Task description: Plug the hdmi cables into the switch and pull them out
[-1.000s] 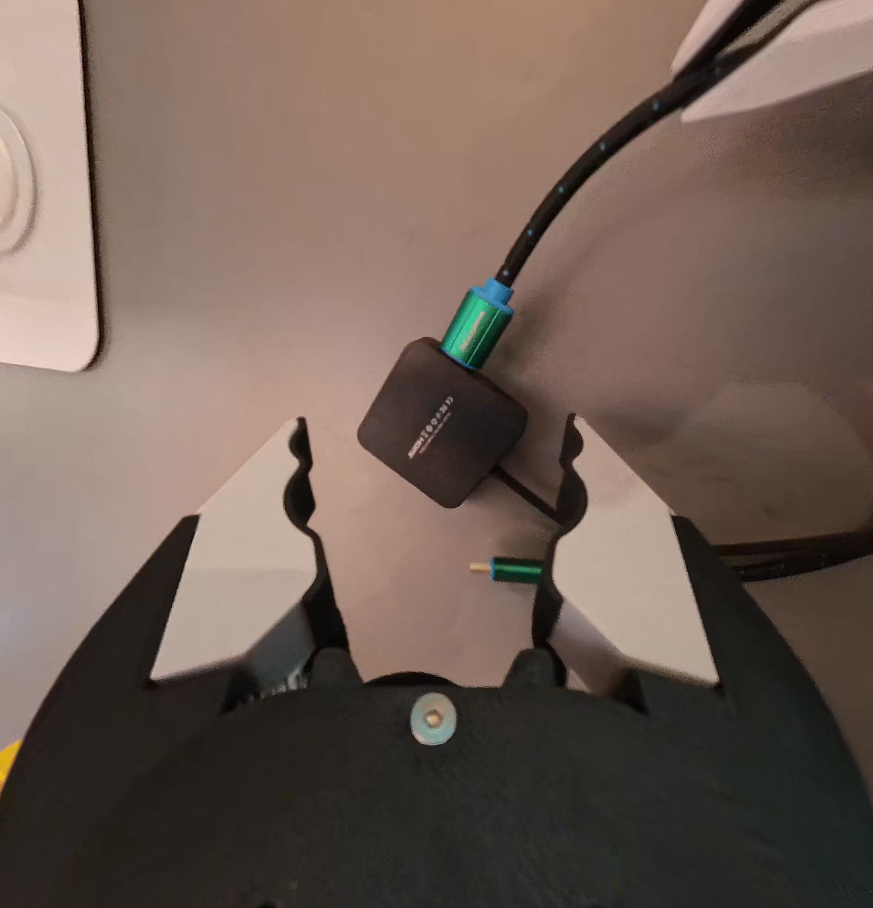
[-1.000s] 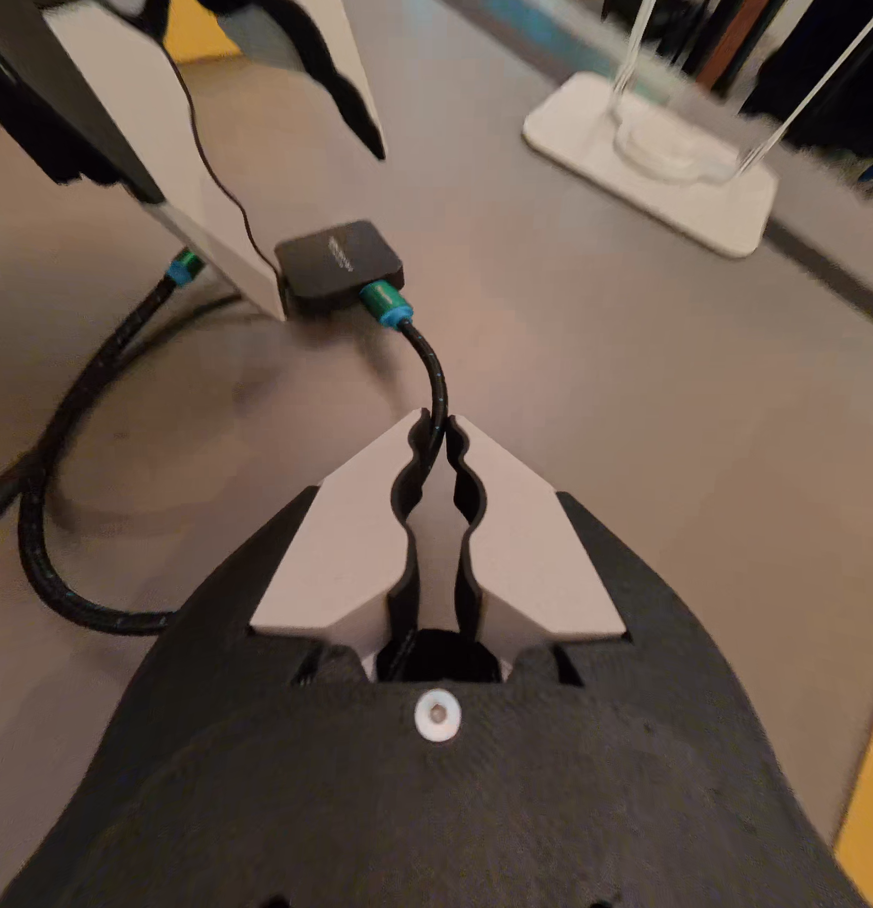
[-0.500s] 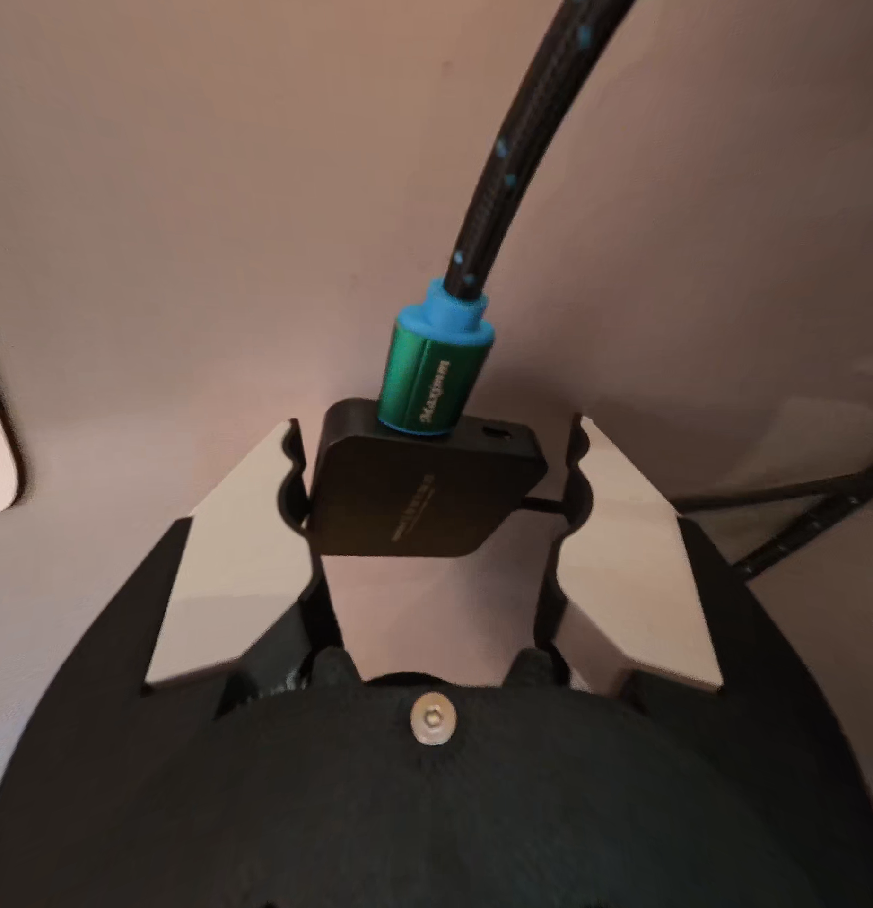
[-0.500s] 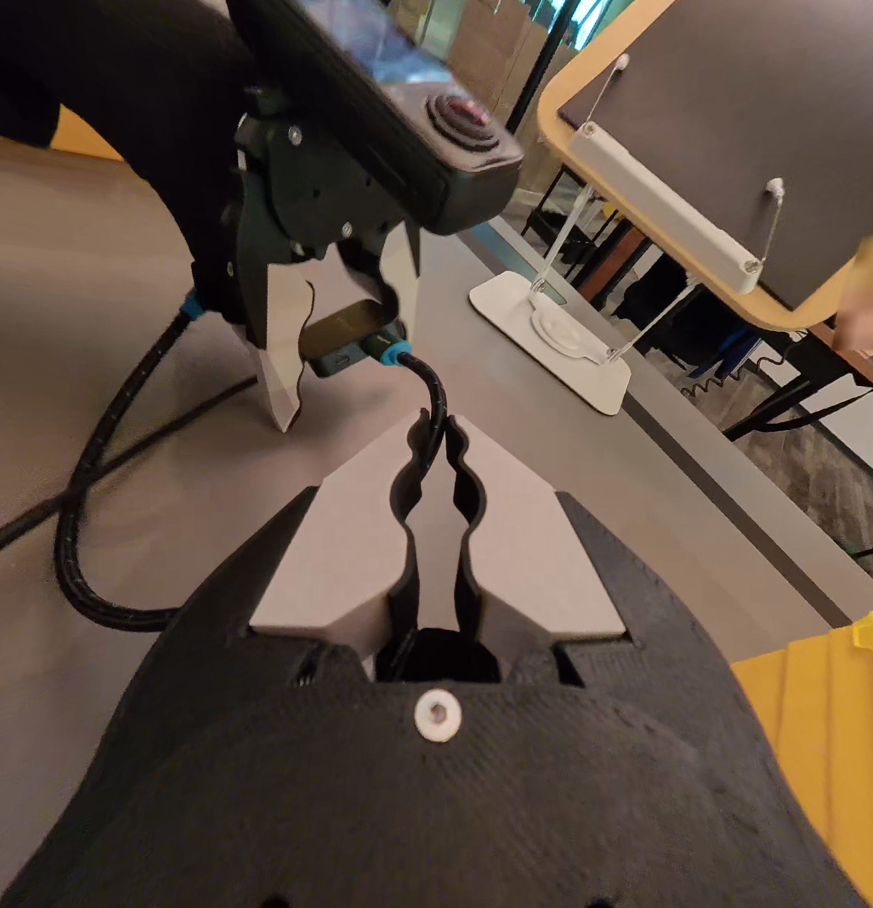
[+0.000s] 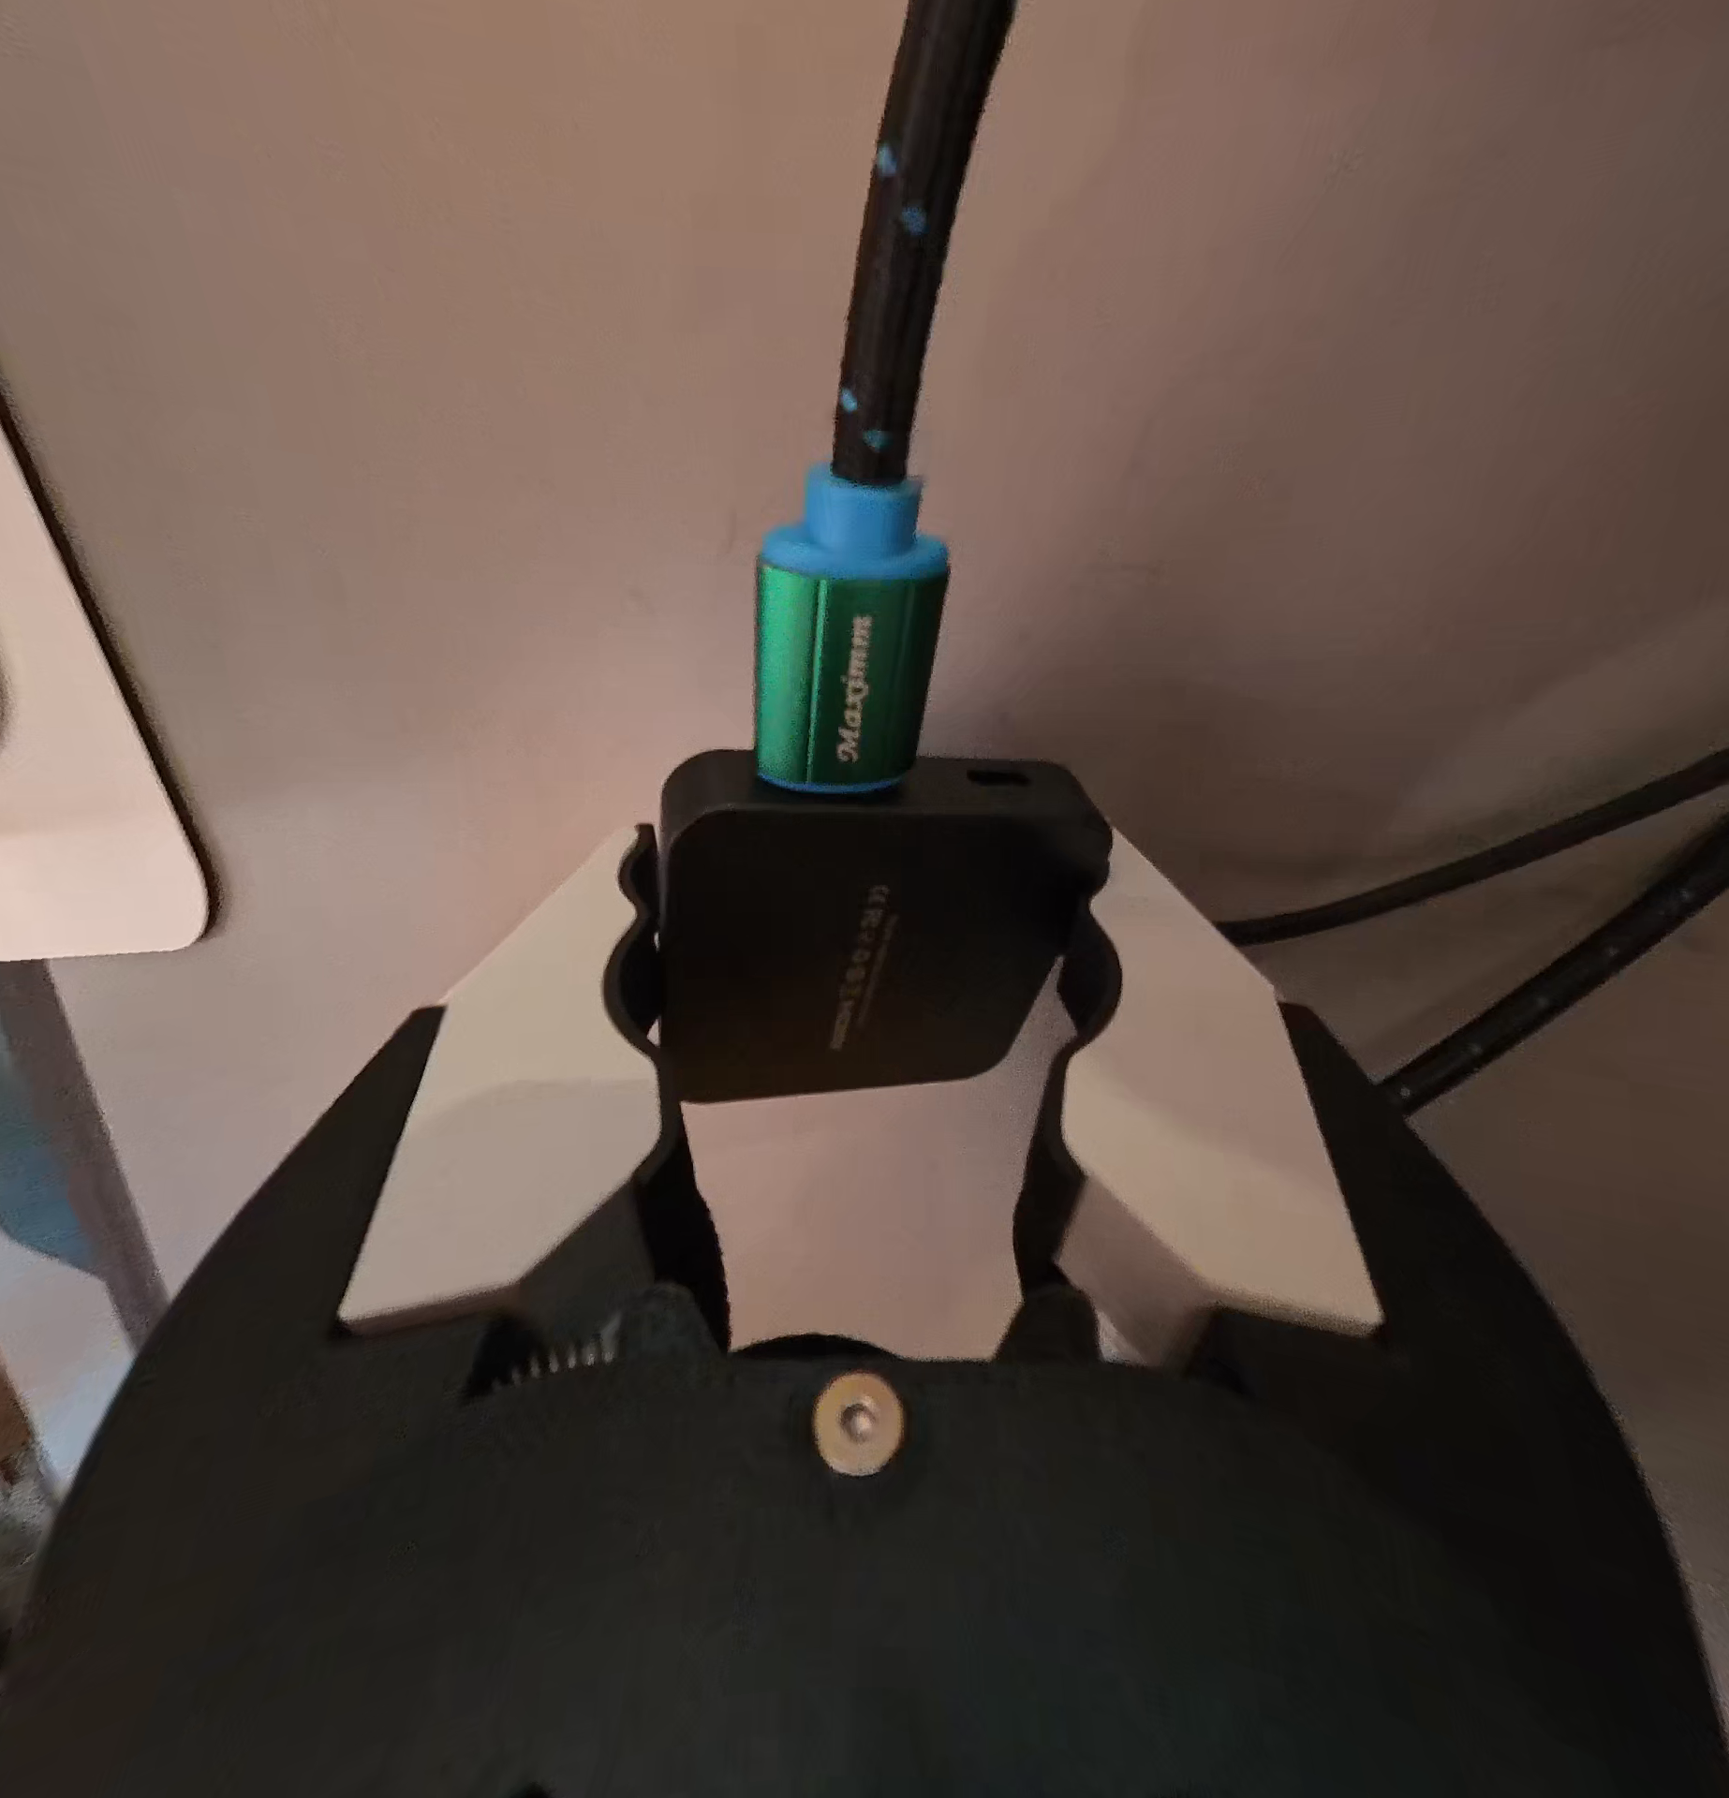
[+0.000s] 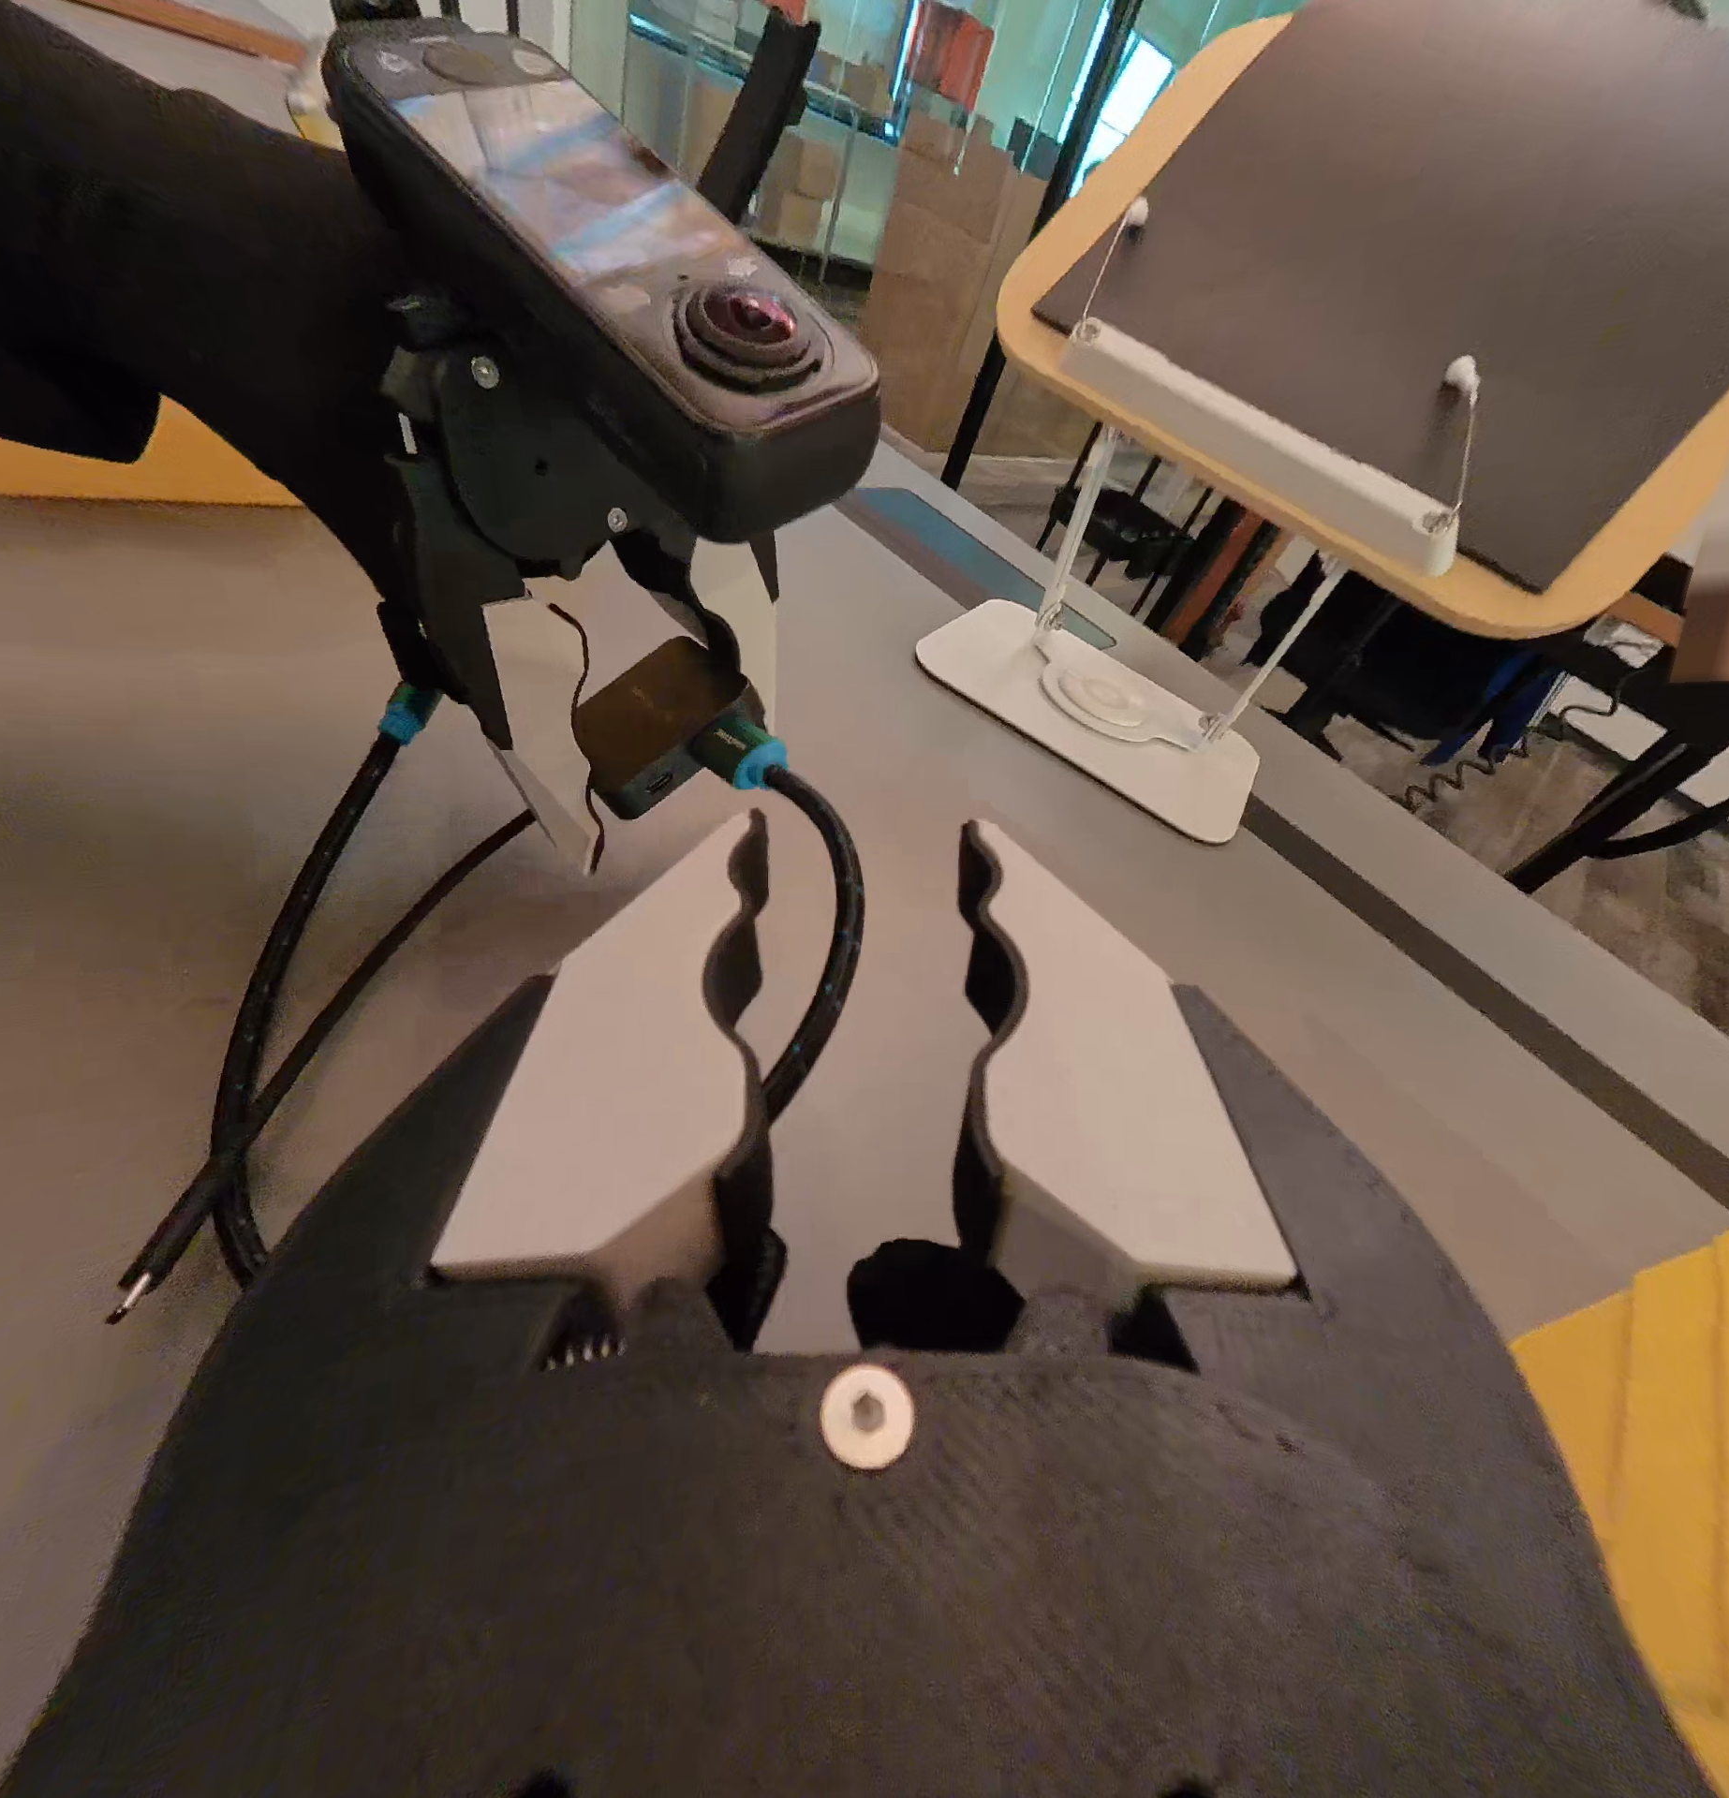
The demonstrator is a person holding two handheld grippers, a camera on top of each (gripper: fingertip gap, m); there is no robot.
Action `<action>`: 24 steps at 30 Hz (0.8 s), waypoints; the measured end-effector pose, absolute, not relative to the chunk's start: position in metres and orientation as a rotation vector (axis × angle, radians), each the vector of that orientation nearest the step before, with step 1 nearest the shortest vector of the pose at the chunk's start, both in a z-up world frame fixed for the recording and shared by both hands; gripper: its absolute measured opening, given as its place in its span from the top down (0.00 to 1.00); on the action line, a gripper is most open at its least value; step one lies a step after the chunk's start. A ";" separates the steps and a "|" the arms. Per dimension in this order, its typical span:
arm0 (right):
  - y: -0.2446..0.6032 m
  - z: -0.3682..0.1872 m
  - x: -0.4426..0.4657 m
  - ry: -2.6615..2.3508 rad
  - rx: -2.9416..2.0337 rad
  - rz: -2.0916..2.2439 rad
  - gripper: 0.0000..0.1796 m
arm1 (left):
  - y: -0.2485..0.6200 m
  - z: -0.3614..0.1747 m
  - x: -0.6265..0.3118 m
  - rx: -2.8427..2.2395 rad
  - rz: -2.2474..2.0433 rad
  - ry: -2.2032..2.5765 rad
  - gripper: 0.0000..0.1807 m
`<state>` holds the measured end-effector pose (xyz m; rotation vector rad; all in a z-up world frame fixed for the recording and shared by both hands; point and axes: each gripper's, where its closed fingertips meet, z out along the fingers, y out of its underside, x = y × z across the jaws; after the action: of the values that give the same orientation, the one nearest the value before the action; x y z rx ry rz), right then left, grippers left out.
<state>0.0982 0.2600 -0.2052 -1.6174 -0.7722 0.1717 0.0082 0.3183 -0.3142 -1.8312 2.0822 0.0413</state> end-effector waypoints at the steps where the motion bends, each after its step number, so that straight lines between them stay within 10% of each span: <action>1: 0.258 -0.202 0.097 -0.783 -1.604 0.171 0.78 | 0.316 -0.311 0.007 -1.832 0.057 2.104 0.55; 24: 0.254 -0.223 0.046 -1.130 -1.516 0.149 0.88 | 0.269 -0.266 0.022 -1.576 0.196 2.422 0.57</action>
<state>0.0457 0.2544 -0.2233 -1.5156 -1.1304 0.1490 0.0217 0.2686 -0.2661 -1.5765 2.4220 0.1962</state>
